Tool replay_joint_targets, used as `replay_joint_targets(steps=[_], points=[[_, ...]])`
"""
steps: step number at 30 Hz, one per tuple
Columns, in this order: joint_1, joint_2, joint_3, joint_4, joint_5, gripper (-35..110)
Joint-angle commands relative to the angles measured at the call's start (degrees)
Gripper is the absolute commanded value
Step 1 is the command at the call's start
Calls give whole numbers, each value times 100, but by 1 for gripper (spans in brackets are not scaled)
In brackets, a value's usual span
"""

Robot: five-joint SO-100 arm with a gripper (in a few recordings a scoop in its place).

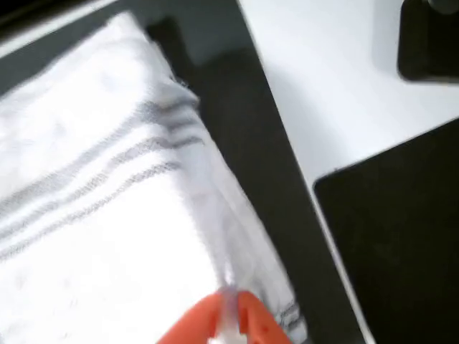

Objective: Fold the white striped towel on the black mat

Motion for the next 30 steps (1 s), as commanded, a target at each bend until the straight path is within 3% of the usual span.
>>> replay_joint_targets(steps=[1,17,30], points=[[105,9,387,-633,-70,12],[-668,1591,729,44,308,12],[-2092,5027,3630,422,457,12]])
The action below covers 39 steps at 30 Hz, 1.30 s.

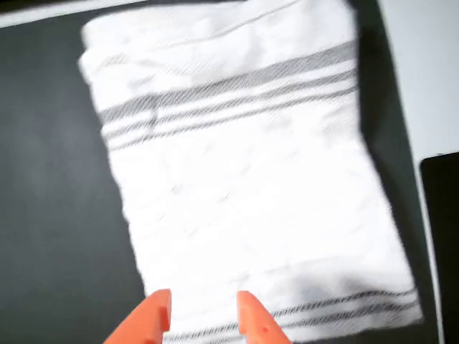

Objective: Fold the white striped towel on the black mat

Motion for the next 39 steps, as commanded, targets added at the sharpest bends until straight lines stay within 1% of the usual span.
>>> replay_joint_targets(steps=[1,4,9,13,20,27,30,33,34,39], points=[[-176,888,325,316,79,12],[9,1424,536,853,439,13],[1406,1626,1292,747,642,15],[2057,1433,1969,475,615,15],[2936,694,2751,-888,563,13],[2988,-264,3656,-2575,633,13],[2944,-729,3735,-2962,694,7],[2971,-923,3533,-2848,703,0],[2979,-923,3454,-2707,659,0],[3208,-352,2777,-1538,475,0]])
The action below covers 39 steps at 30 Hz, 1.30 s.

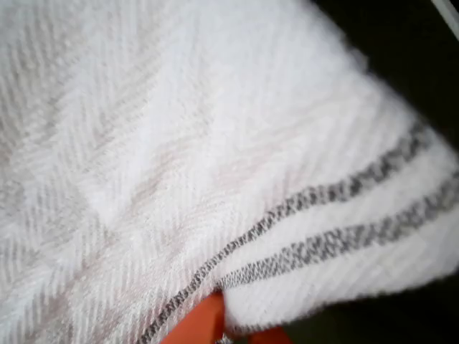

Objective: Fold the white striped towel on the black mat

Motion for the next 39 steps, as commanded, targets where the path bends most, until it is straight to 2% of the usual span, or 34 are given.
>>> replay_joint_targets(steps=[1,10,18,29,35,39], points=[[132,396,-457,835,-62,0],[-554,1213,-2461,2804,677,0],[-1529,466,-3876,2733,1529,0],[-2461,-2716,-6592,2039,2742,0],[-2856,-4931,-9167,2224,3313,0],[-3006,-6038,-10248,2268,3542,0]])
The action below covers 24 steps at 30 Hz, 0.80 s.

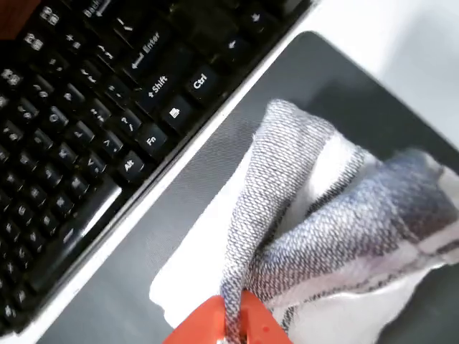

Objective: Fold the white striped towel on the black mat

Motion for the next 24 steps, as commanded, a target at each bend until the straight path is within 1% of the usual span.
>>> replay_joint_targets(steps=[1,5,8,10,15,24], points=[[-26,-703,-773,53,62,0],[-9,-1468,-1125,-237,176,0],[18,-1723,-844,-853,202,0],[26,-1749,-598,-1099,185,3],[44,-1362,44,-1266,-97,10],[97,-316,202,-1187,-826,18]])
